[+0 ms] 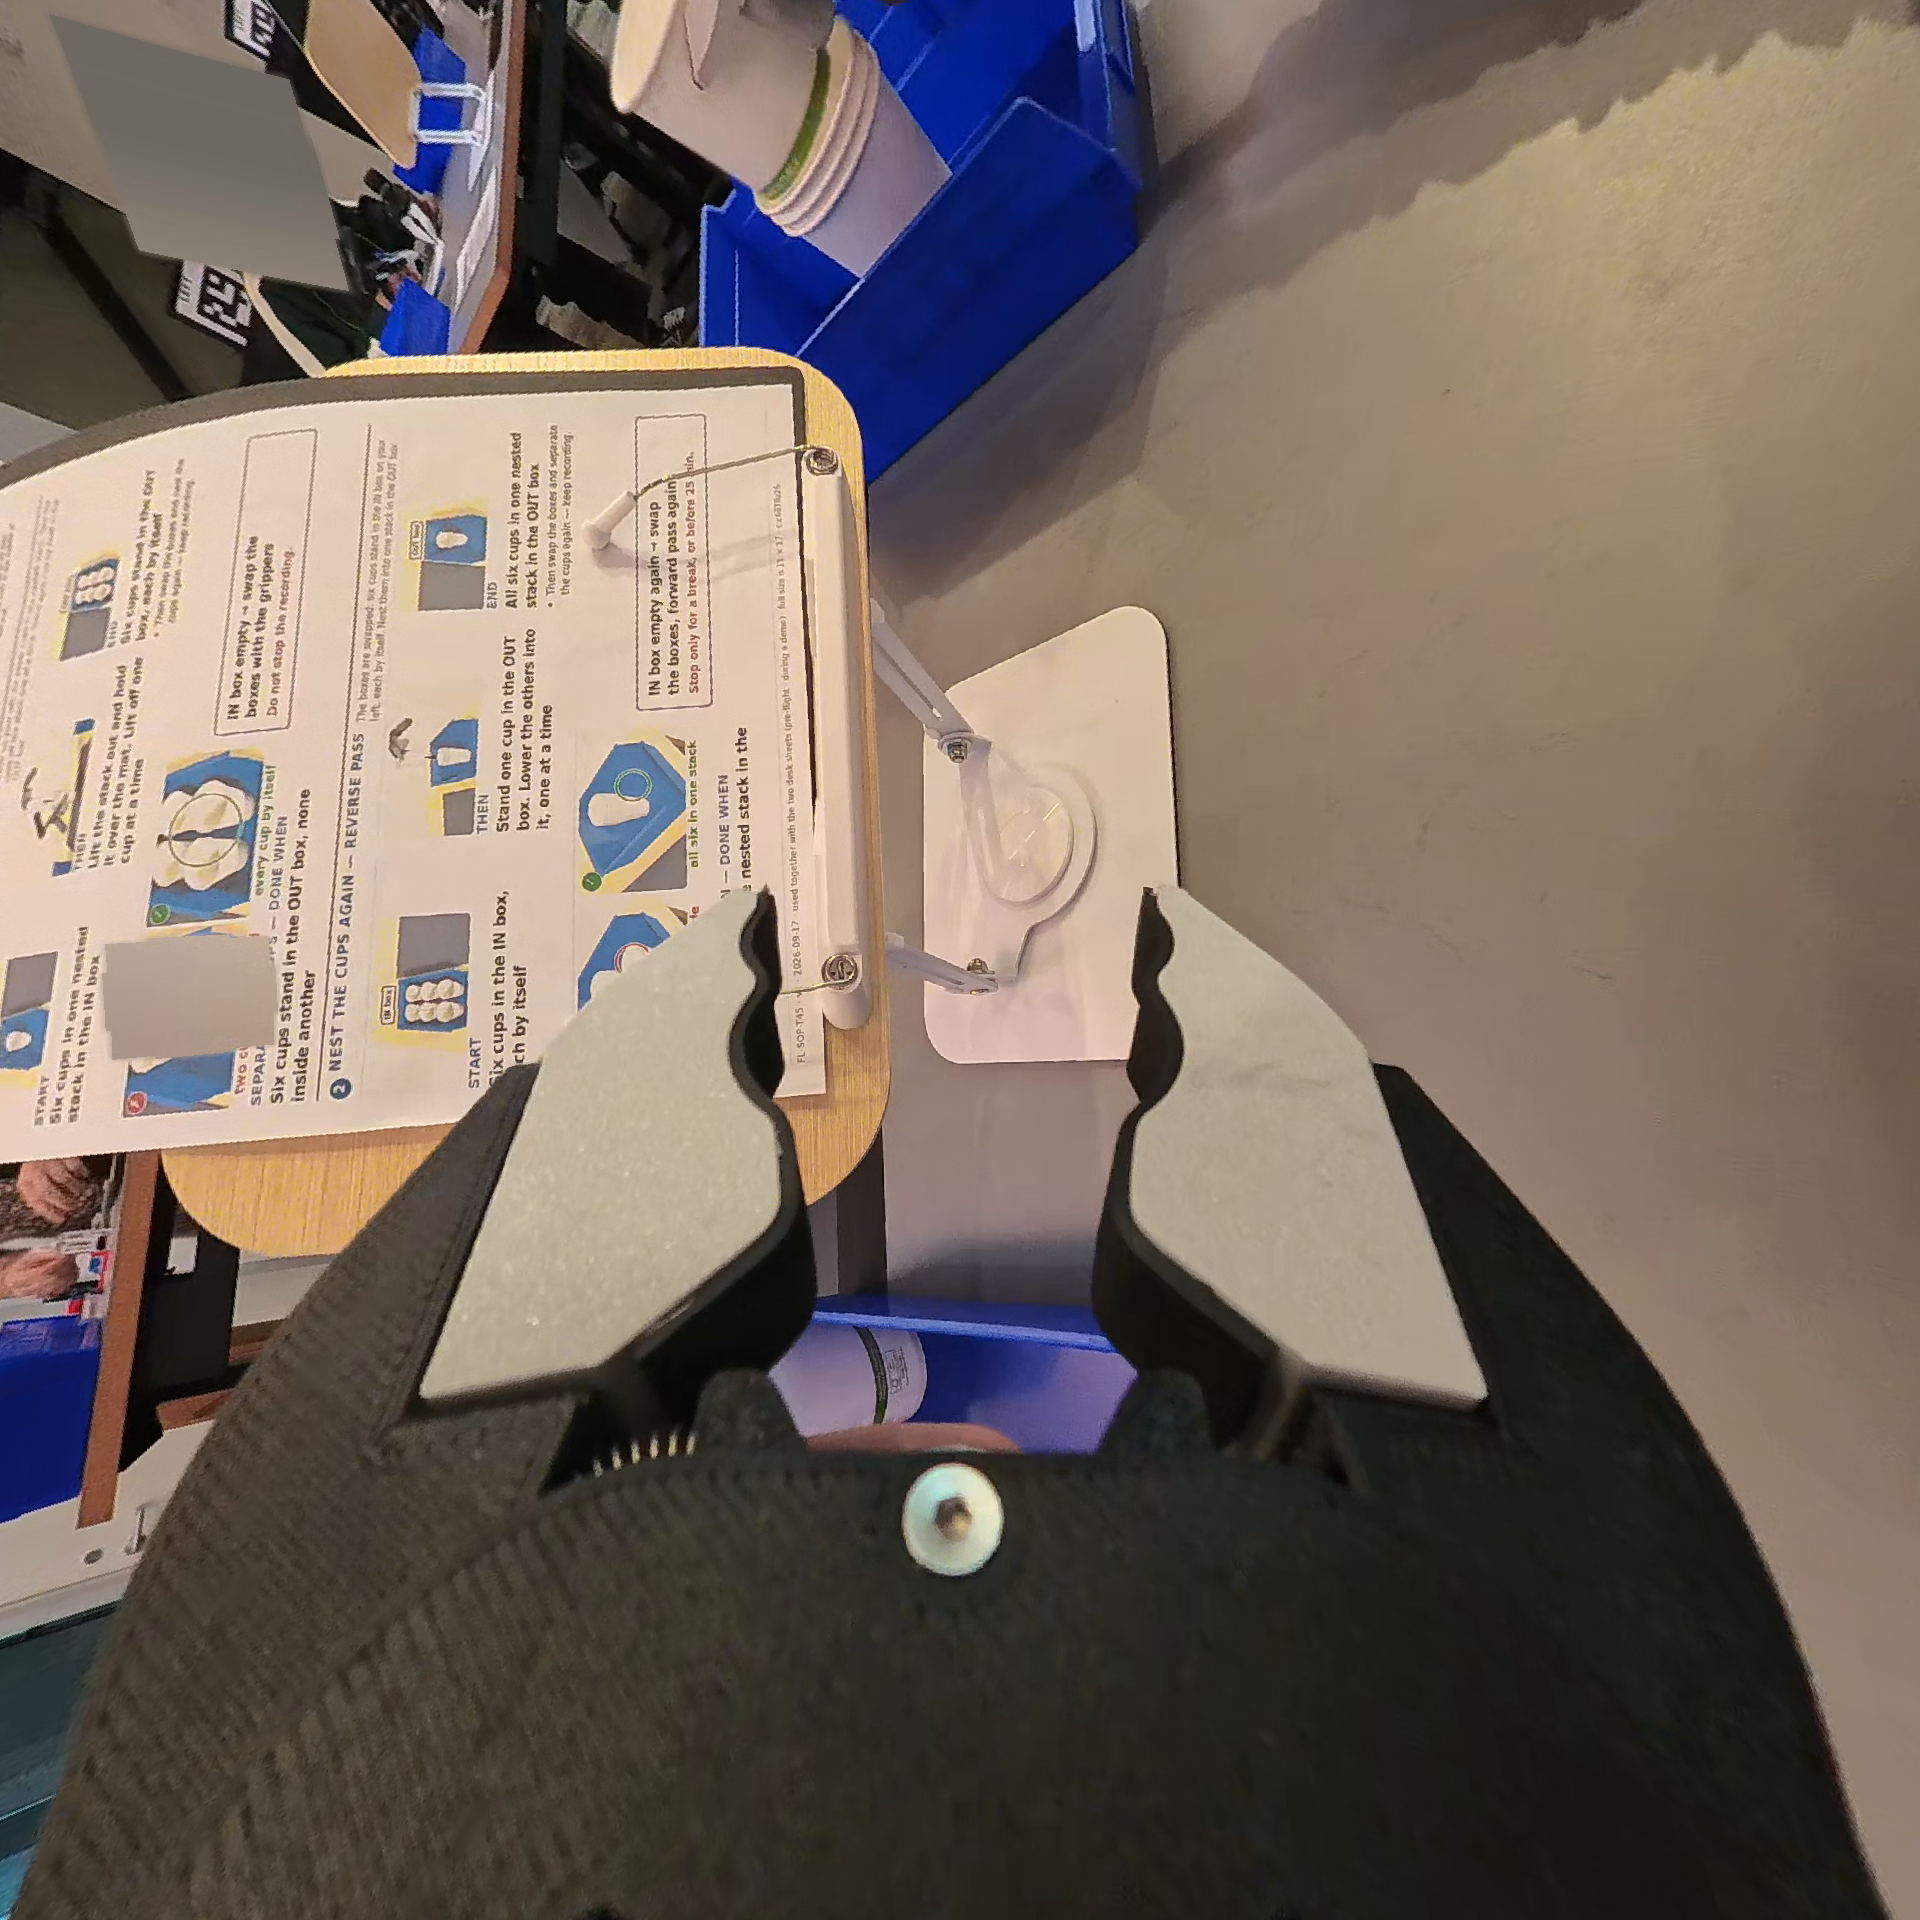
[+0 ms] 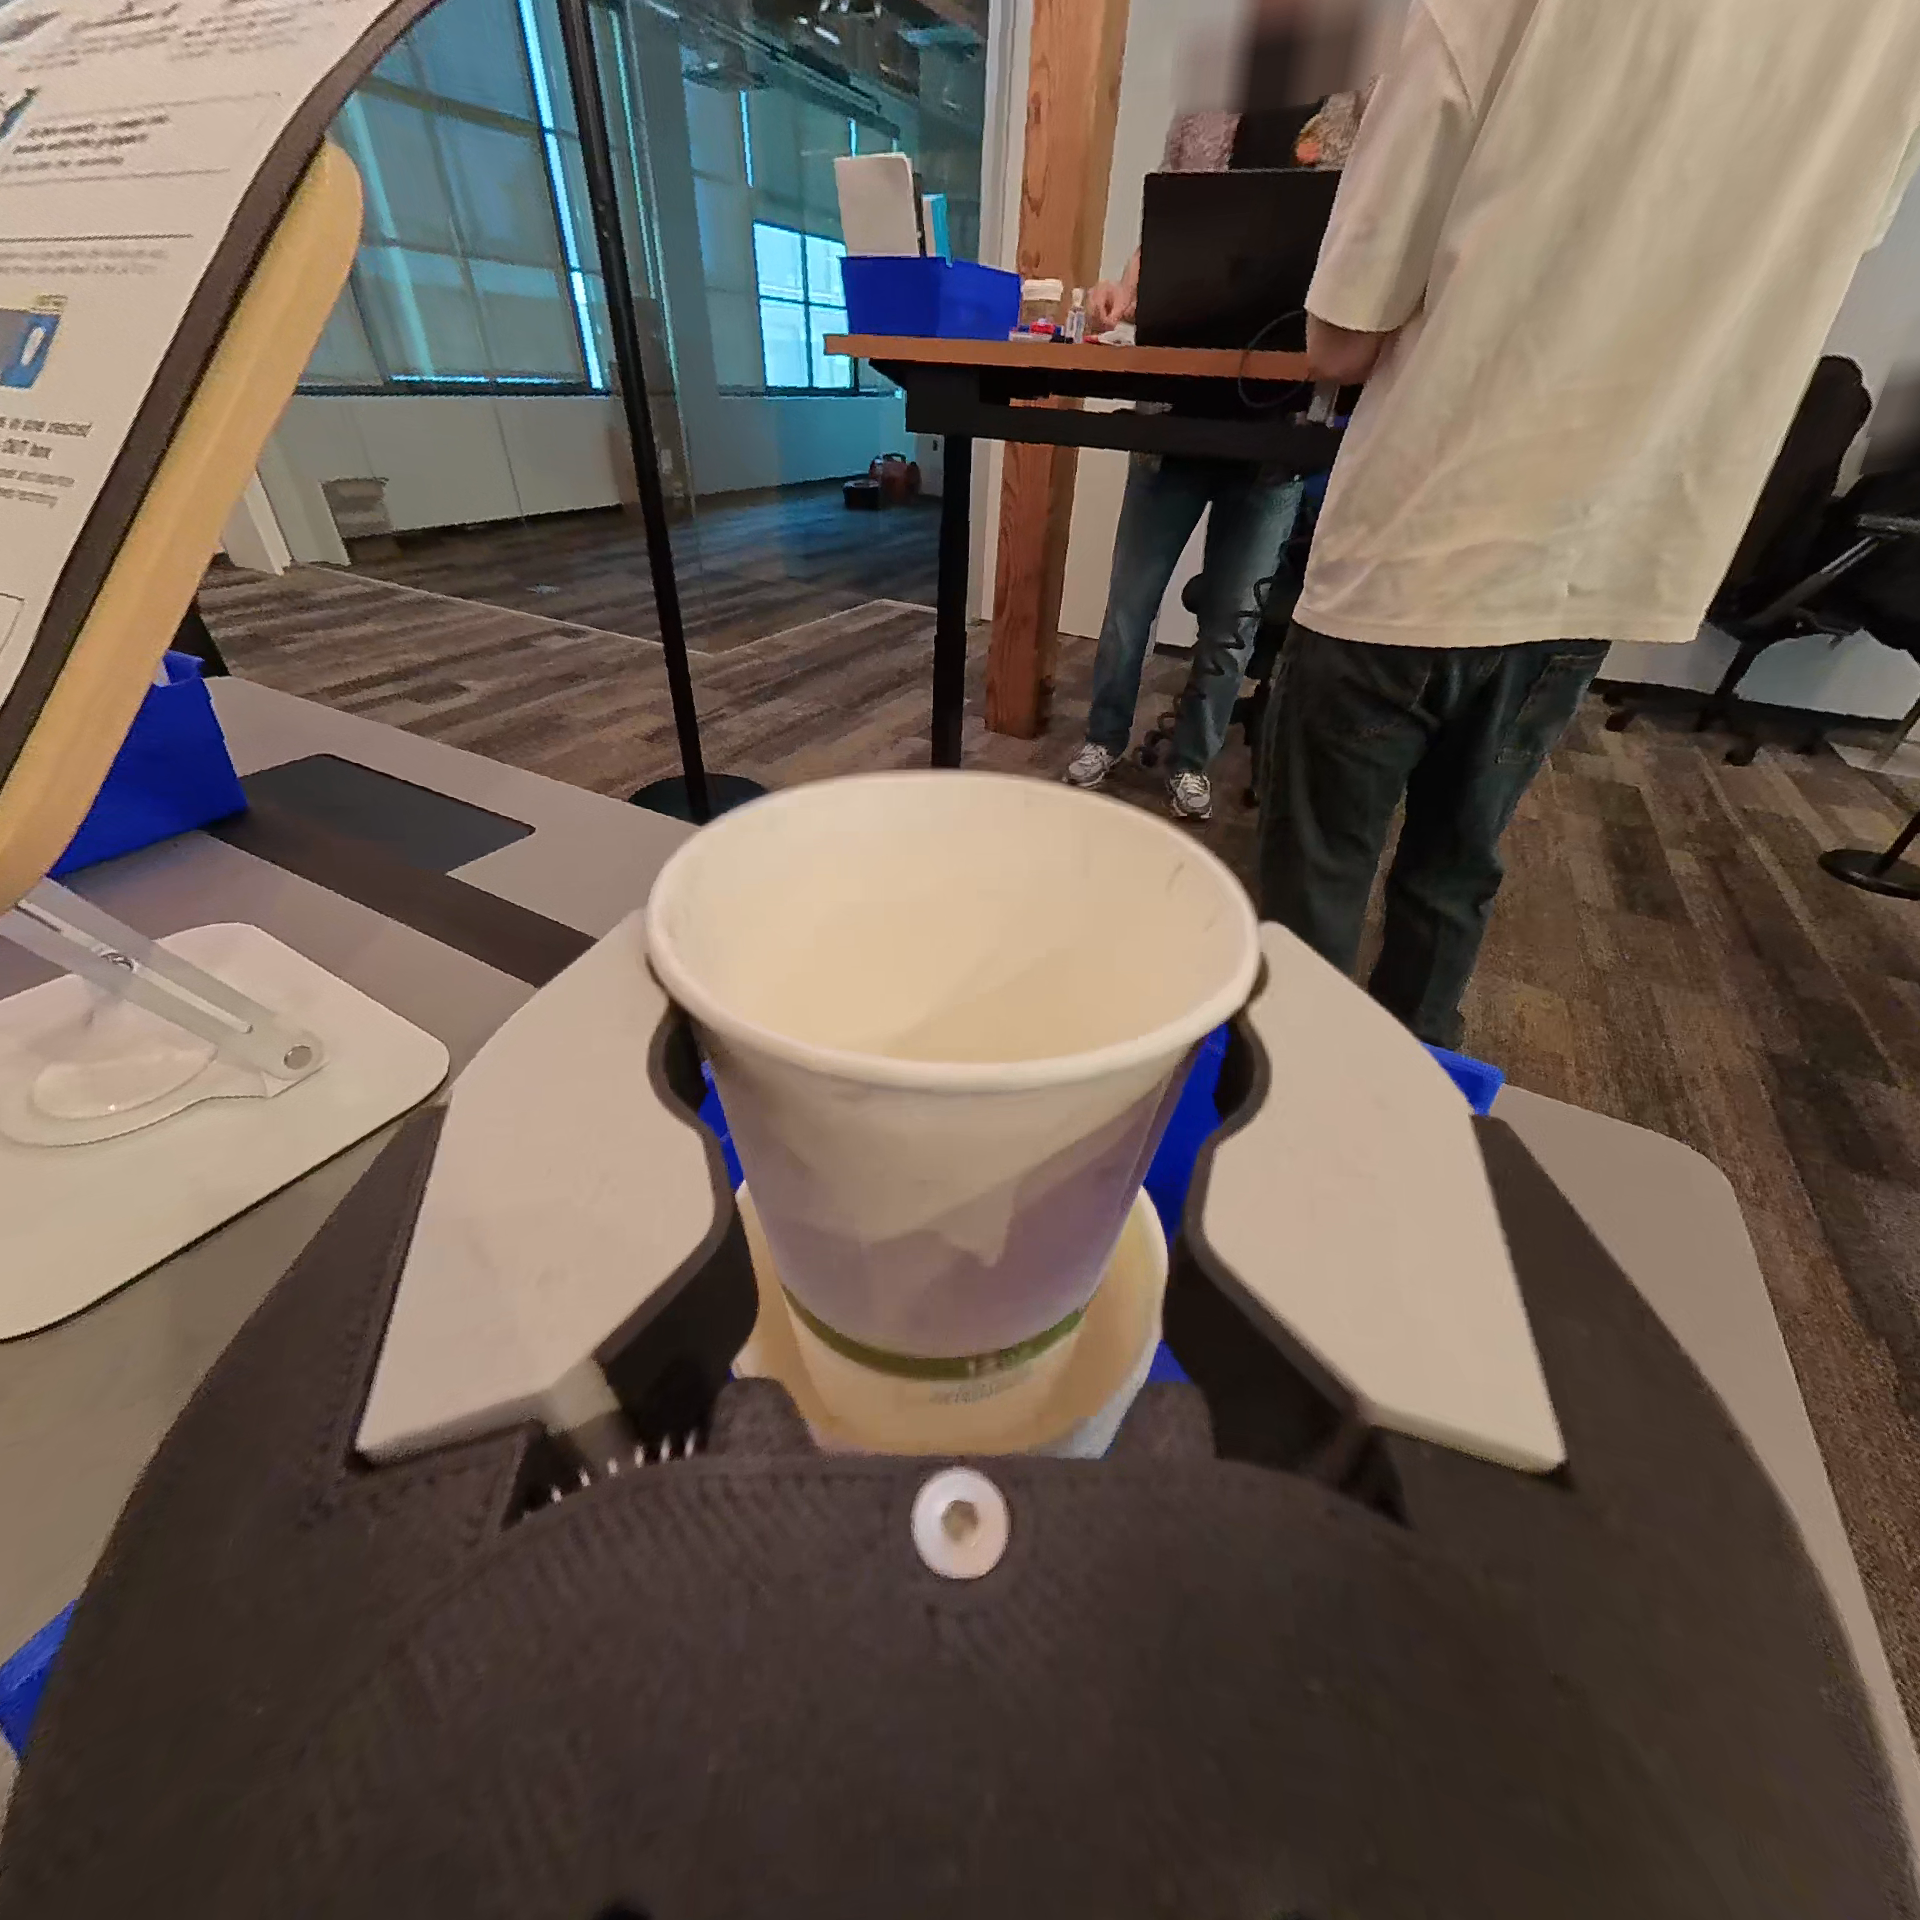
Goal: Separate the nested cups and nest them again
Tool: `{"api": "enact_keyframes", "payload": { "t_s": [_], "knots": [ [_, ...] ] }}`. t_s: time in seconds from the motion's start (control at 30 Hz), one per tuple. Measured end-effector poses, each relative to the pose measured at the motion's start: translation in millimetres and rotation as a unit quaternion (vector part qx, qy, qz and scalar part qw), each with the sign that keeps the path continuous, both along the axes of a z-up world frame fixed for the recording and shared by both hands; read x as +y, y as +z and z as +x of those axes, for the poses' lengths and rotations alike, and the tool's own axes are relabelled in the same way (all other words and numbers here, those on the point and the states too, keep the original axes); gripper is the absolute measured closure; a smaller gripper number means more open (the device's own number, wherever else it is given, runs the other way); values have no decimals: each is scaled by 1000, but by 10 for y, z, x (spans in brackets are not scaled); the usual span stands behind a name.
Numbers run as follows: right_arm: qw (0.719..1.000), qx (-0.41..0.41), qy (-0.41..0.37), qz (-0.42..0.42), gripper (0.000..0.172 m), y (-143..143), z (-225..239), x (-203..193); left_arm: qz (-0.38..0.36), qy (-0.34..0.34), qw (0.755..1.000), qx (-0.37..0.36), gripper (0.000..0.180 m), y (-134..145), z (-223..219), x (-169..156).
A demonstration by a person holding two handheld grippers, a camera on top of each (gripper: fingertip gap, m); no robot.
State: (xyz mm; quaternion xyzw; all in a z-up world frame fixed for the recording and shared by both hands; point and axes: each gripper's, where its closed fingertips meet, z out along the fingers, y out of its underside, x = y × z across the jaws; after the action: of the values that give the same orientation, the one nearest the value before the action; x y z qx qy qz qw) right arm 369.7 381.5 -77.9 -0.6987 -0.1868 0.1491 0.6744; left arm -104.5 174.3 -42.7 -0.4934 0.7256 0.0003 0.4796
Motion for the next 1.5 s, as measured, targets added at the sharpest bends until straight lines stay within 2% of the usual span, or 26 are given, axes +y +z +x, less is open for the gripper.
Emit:
{"api": "enact_keyframes", "payload": {
  "t_s": [0.07,0.13,0.43,0.57,0.73,0.87,1.1,1.2,1.4,1.5],
  "knots": [
    [1000,3,0,3,59,24,-4,-5,-2,0,1000,1,116,-4,-6,-5],
    [1000,6,-8,13,54,79,21,-13,-2,0,1000,2,116,-4,-13,-6],
    [998,15,-7,64,57,431,7,-157,3,26,1000,-13,116,68,-153,106],
    [997,11,5,75,60,532,-94,-197,0,74,997,-29,115,86,-388,350],
    [996,0,24,81,63,593,-280,-210,-3,221,974,-57,114,20,-1064,998],
    [996,-11,40,80,65,601,-440,-205,-16,325,944,-56,114,-197,-1623,1421],
    [995,-25,67,76,67,579,-692,-192,-62,449,891,-8,121,-882,-2311,1975],
    [994,-31,75,78,68,583,-776,-196,-57,485,872,26,128,-1081,-2508,2134],
    [992,-46,89,80,68,587,-920,-214,-60,512,852,87,136,-1407,-2648,2308],
    [991,-50,91,80,69,592,-952,-218,-70,511,851,95,151,-1504,-2641,2335]
  ]
}}
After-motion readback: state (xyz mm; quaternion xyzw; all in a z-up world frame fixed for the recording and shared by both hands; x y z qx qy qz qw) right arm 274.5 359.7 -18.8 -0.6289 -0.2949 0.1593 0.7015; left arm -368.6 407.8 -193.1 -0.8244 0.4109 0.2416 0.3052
